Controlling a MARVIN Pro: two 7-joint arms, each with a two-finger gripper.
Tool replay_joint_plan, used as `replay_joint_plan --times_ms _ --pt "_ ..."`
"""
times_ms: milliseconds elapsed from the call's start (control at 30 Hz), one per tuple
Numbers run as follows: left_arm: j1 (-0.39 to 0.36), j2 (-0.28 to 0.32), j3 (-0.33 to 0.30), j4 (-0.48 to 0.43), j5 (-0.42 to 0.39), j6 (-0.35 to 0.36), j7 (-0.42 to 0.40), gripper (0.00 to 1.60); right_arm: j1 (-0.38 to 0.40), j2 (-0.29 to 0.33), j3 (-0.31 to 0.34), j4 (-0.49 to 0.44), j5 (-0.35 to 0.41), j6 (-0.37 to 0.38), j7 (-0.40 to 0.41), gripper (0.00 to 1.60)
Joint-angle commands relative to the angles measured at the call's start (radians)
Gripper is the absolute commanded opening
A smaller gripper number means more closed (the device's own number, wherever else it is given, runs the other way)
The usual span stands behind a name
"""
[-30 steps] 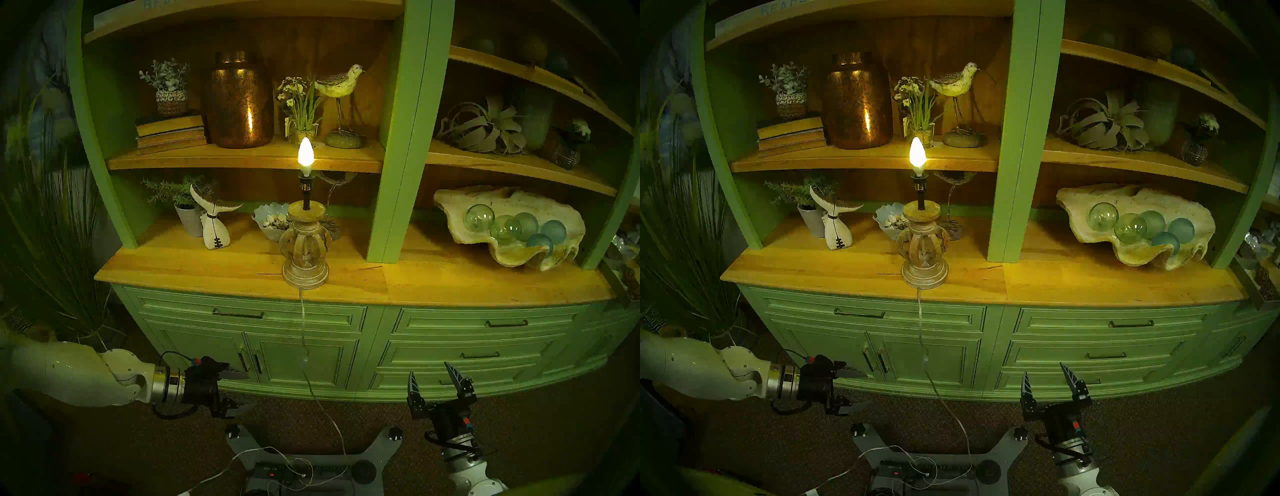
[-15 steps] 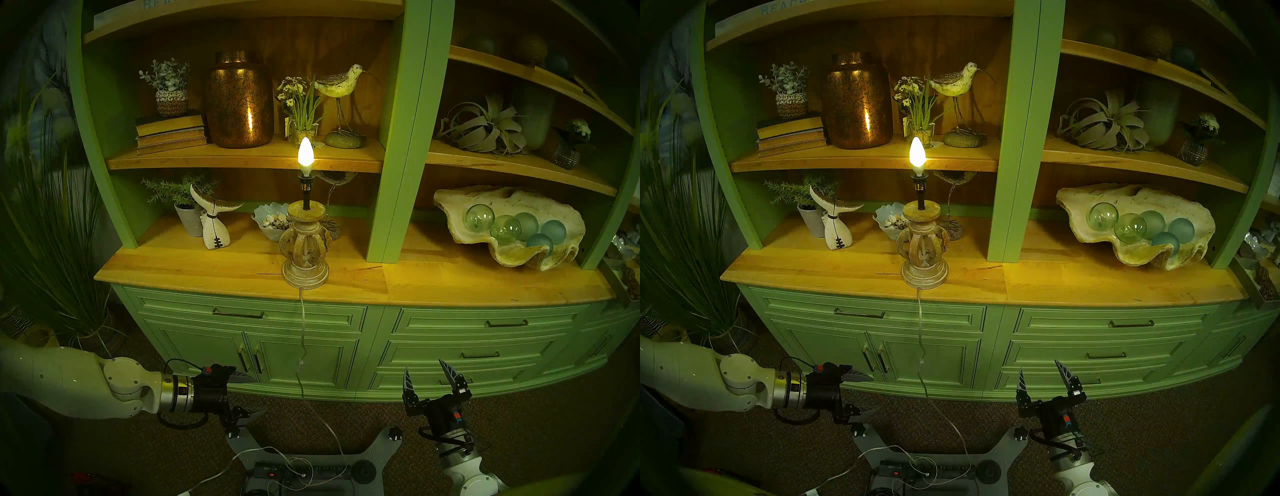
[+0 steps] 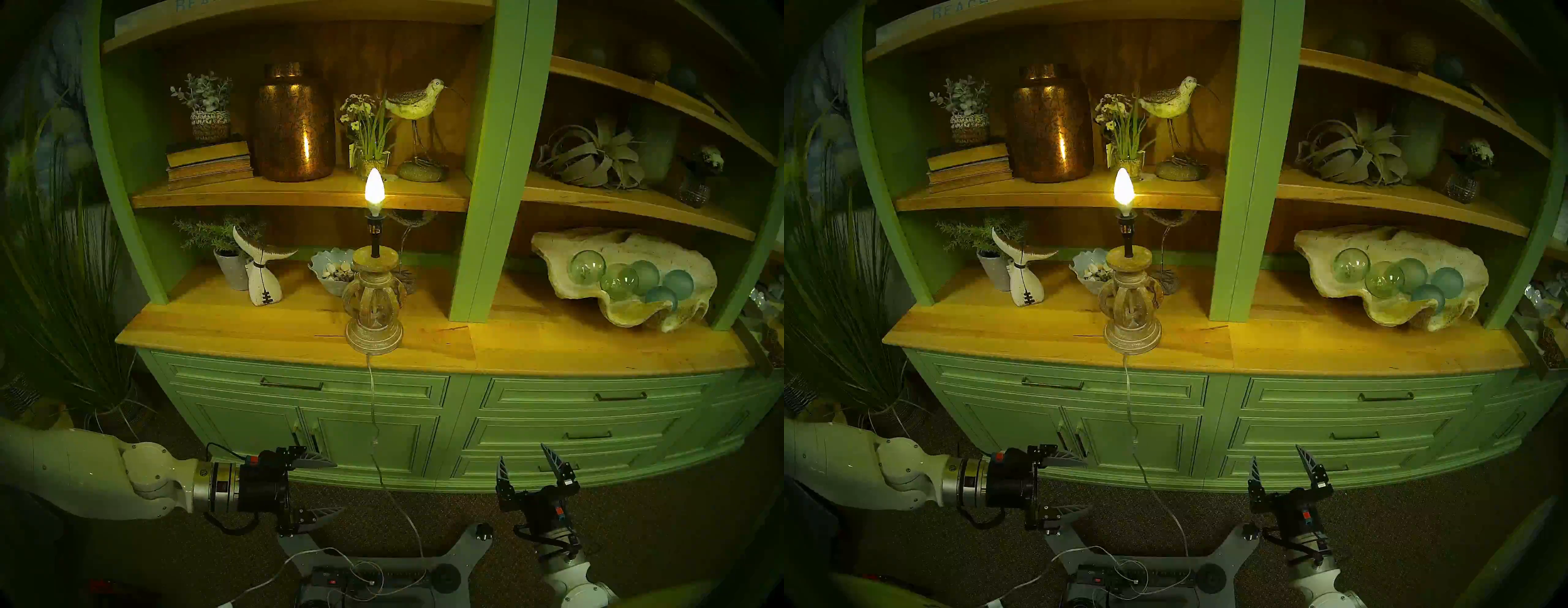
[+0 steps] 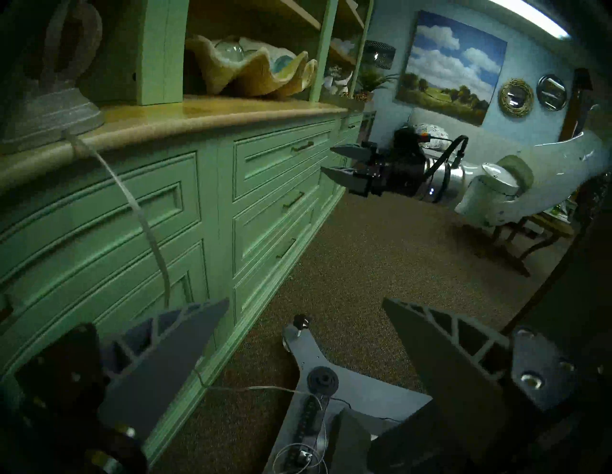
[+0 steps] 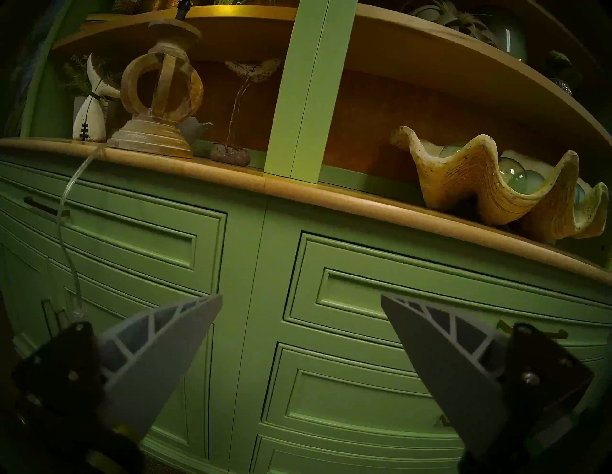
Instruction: Grab cable and switch light on
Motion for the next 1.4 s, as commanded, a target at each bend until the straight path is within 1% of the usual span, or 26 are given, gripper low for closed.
replay_joint_plan --times_ms 0,33,67,100,133,167,200,233,267,333,367,467,500,567,600,767,800,933,967,1000,1033,1100,1167,1233,1267,1367 --pt "0.002 -0.008 -0.016 0.009 -0.02 -0.075 -0.02 1.6 0.008 0.003 0.006 -0.023 -0.01 -0.015 -0.005 1.6" --pt "0.002 -0.009 -0.016 0.01 -0.021 -0.077 -0.021 1.6 0.008 0.002 0.006 -0.023 -0.01 -0.015 -0.004 1.6" --pt "-0.02 0.003 -0.003 0.004 0.038 -0.017 -0.075 1.6 0.008 0.001 0.007 -0.023 -0.011 -0.015 -0.004 1.6" --pt "-0.01 0.016 -0.001 -0.01 0.045 -0.026 -0.037 1.6 0.008 0.001 0.007 -0.023 -0.012 -0.015 -0.004 1.6" --pt "0.015 0.022 -0.009 -0.02 0.021 -0.059 0.064 1.6 0.008 0.001 0.007 -0.023 -0.012 -0.015 -0.004 1.6" --pt "0.031 0.019 -0.028 -0.01 -0.01 -0.07 0.077 1.6 0.008 0.001 0.007 -0.022 -0.011 -0.015 -0.003 1.6" --pt "0.038 0.011 -0.046 0.014 -0.073 -0.08 0.08 1.6 0.009 0.0 0.007 -0.021 -0.011 -0.013 -0.003 1.6" --pt "0.024 0.006 -0.062 0.037 -0.122 -0.068 0.072 1.6 0.01 -0.001 0.007 -0.018 -0.01 -0.01 -0.003 1.6" --pt "0.024 0.006 -0.062 0.037 -0.122 -0.068 0.072 1.6 0.01 -0.001 0.007 -0.018 -0.01 -0.01 -0.003 1.6" --pt "0.032 -0.012 -0.071 0.062 -0.136 -0.052 0.135 1.6 0.011 -0.002 0.007 -0.015 -0.011 -0.009 -0.002 1.6" --pt "0.032 -0.012 -0.071 0.062 -0.136 -0.052 0.135 1.6 0.011 -0.002 0.007 -0.015 -0.011 -0.009 -0.002 1.6" --pt "0.063 -0.045 -0.065 0.094 -0.186 -0.034 0.189 1.6 0.012 -0.003 0.007 -0.012 -0.011 -0.008 -0.002 1.6" --pt "0.091 -0.079 -0.054 0.116 -0.202 -0.029 0.255 1.6 0.013 -0.003 0.007 -0.009 -0.011 -0.007 -0.002 1.6" --pt "0.112 -0.1 -0.046 0.128 -0.225 -0.022 0.3 1.6 0.013 -0.003 0.007 -0.007 -0.011 -0.007 -0.002 1.6" --pt "0.119 -0.111 -0.046 0.138 -0.235 -0.018 0.301 1.6 0.014 -0.004 0.007 -0.006 -0.012 -0.007 -0.002 1.6" --pt "0.165 -0.175 -0.036 0.154 -0.265 0.004 0.402 1.6 0.015 -0.004 0.007 -0.002 -0.012 -0.006 -0.002 1.6" --pt "0.175 -0.199 -0.032 0.158 -0.269 0.009 0.452 1.6 0.016 -0.005 0.007 -0.001 -0.012 -0.007 -0.002 1.6" --pt "0.2 -0.234 -0.045 0.163 -0.295 0.025 0.509 1.6 0.017 -0.005 0.007 0.001 -0.013 -0.007 -0.002 1.6" --pt "0.2 -0.234 -0.045 0.163 -0.295 0.025 0.509 1.6 0.017 -0.005 0.007 0.001 -0.013 -0.007 -0.002 1.6" --pt "0.202 -0.26 -0.045 0.172 -0.297 0.027 0.545 1.6 0.018 -0.005 0.007 0.001 -0.013 -0.008 -0.002 1.6" --pt "0.203 -0.256 -0.051 0.171 -0.301 0.03 0.543 1.6 0.018 -0.005 0.007 0.001 -0.013 -0.008 -0.002 1.6" --pt "0.206 -0.291 -0.064 0.183 -0.304 0.031 0.616 1.6 0.019 -0.006 0.007 0.001 -0.013 -0.009 -0.002 1.6" --pt "0.201 -0.299 -0.076 0.185 -0.304 0.03 0.64 1.6 0.02 -0.006 0.007 0.002 -0.013 -0.009 -0.002 1.6" --pt "0.199 -0.314 -0.084 0.189 -0.293 0.028 0.694 1.6 0.02 -0.006 0.007 0.002 -0.014 -0.009 -0.002 1.6" --pt "0.197 -0.319 -0.088 0.193 -0.29 0.028 0.689 1.6 0.02 -0.006 0.007 0.002 -0.014 -0.009 -0.002 1.6" --pt "0.198 -0.342 -0.093 0.193 -0.272 0.025 0.774 1.6 0.021 -0.007 0.007 0.002 -0.014 -0.01 -0.002 1.6"
